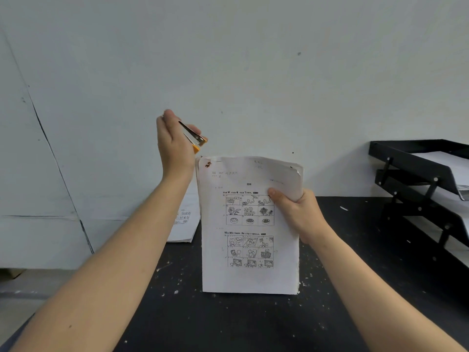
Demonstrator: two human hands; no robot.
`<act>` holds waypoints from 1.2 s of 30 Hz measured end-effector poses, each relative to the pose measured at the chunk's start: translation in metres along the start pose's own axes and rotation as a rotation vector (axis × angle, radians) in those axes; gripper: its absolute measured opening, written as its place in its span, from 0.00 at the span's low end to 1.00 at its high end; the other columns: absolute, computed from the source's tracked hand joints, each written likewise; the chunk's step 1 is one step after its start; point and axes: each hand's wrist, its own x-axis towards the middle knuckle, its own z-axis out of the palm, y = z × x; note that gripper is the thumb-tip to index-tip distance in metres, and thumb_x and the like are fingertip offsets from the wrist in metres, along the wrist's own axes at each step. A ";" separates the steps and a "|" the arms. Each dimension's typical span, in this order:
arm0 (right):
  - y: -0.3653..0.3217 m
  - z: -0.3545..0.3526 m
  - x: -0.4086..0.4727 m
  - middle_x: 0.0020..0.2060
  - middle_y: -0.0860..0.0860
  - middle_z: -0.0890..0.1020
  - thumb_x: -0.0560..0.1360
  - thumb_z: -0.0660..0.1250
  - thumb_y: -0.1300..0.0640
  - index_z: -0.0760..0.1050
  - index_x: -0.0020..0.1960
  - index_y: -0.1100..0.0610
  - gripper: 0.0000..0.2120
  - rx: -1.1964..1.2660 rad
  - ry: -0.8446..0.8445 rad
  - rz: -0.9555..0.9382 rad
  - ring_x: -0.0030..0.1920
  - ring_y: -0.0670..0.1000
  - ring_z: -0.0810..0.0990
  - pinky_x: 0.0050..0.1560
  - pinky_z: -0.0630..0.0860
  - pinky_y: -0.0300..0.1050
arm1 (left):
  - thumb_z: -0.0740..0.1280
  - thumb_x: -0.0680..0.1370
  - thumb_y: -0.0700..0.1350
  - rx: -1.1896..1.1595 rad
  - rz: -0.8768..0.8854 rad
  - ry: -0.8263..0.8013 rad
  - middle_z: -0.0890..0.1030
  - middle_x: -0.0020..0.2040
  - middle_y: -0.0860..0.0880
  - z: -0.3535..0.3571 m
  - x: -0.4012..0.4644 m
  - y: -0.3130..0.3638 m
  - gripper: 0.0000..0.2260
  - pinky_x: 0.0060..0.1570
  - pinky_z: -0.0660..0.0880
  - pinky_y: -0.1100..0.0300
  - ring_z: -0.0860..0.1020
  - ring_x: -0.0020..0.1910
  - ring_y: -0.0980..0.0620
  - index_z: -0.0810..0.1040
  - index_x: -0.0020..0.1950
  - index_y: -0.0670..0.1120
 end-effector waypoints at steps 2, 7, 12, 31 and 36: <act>0.001 -0.001 0.001 0.47 0.57 0.89 0.80 0.71 0.58 0.84 0.52 0.63 0.08 0.011 0.008 0.005 0.48 0.59 0.89 0.49 0.86 0.57 | 0.49 0.87 0.54 0.021 0.005 -0.015 0.82 0.35 0.49 -0.005 0.005 0.001 0.15 0.33 0.75 0.62 0.82 0.35 0.48 0.65 0.46 0.48; 0.001 -0.003 0.003 0.46 0.57 0.89 0.80 0.71 0.58 0.85 0.52 0.62 0.07 0.012 0.018 0.013 0.46 0.58 0.89 0.47 0.87 0.55 | 0.54 0.86 0.52 0.177 -0.039 -0.252 0.75 0.34 0.53 -0.012 0.017 0.001 0.12 0.32 0.72 0.58 0.75 0.32 0.49 0.65 0.45 0.49; 0.000 -0.002 0.004 0.45 0.56 0.89 0.80 0.71 0.58 0.85 0.50 0.62 0.07 0.023 0.019 0.030 0.45 0.58 0.89 0.44 0.87 0.52 | 0.75 0.73 0.59 0.627 0.001 -0.410 0.77 0.39 0.57 -0.023 0.011 -0.005 0.16 0.36 0.71 0.63 0.74 0.35 0.56 0.75 0.49 0.50; -0.003 -0.003 0.001 0.46 0.57 0.89 0.80 0.71 0.58 0.85 0.49 0.60 0.06 0.010 0.011 0.027 0.47 0.59 0.89 0.50 0.86 0.59 | 0.75 0.74 0.44 0.612 -0.061 -0.673 0.80 0.37 0.55 -0.028 0.006 -0.016 0.04 0.42 0.71 0.58 0.75 0.37 0.56 0.82 0.44 0.47; -0.003 -0.003 0.000 0.46 0.56 0.89 0.80 0.72 0.57 0.85 0.50 0.60 0.06 0.021 0.006 0.033 0.47 0.58 0.89 0.49 0.86 0.56 | 0.76 0.75 0.47 0.594 -0.055 -0.669 0.81 0.39 0.55 -0.029 0.007 -0.017 0.07 0.42 0.72 0.59 0.76 0.39 0.55 0.82 0.45 0.46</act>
